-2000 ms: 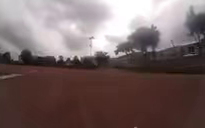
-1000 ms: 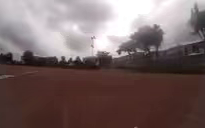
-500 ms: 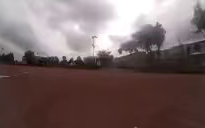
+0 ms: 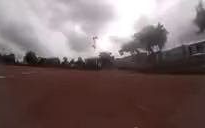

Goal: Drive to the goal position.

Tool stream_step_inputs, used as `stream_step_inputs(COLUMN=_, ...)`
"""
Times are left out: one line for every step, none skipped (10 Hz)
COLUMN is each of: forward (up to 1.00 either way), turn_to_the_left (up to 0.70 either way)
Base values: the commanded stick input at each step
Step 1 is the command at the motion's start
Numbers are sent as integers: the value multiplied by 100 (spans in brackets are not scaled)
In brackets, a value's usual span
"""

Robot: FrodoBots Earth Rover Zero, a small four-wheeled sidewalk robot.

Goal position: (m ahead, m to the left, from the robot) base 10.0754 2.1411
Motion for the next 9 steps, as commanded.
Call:
stream_step_inputs(forward=100, turn_to_the_left=0)
stream_step_inputs(forward=100, turn_to_the_left=0)
stream_step_inputs(forward=100, turn_to_the_left=0)
stream_step_inputs(forward=100, turn_to_the_left=0)
stream_step_inputs(forward=100, turn_to_the_left=0)
stream_step_inputs(forward=100, turn_to_the_left=0)
stream_step_inputs(forward=100, turn_to_the_left=0)
stream_step_inputs(forward=100, turn_to_the_left=0)
stream_step_inputs(forward=100, turn_to_the_left=0)
